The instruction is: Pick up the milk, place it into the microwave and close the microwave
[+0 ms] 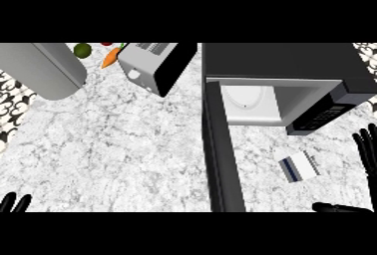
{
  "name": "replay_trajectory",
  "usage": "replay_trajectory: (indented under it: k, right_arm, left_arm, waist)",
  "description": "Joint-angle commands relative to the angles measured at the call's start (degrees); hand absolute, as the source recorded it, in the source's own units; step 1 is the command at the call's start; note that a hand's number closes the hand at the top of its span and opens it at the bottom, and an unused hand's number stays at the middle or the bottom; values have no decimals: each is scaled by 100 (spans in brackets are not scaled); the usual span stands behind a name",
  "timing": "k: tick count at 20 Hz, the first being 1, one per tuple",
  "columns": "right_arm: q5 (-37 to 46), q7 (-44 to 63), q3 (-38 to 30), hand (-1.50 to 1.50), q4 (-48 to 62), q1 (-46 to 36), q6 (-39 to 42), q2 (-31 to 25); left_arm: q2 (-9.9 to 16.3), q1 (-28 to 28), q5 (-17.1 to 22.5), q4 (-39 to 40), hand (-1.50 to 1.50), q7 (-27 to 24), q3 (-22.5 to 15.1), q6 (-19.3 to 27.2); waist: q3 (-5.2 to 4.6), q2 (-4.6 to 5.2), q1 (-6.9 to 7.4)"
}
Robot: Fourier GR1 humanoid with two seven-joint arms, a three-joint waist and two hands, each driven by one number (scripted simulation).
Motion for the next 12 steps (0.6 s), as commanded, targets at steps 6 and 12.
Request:
replay_trajectory:
  k: [6, 12]
  right_arm:
    - [558, -1135, -194, -150, 1921, -165, -132, -44]
    - [924, -2136, -281, -150, 3333, -465, -194, -237]
  left_arm:
    - [-8, 759, 753, -883, -150, -300, 183, -452]
    - [-137, 1123, 723, -730, -150, -703, 165, -705]
  waist:
    - [5, 3, 18]
    - [10, 7, 47]
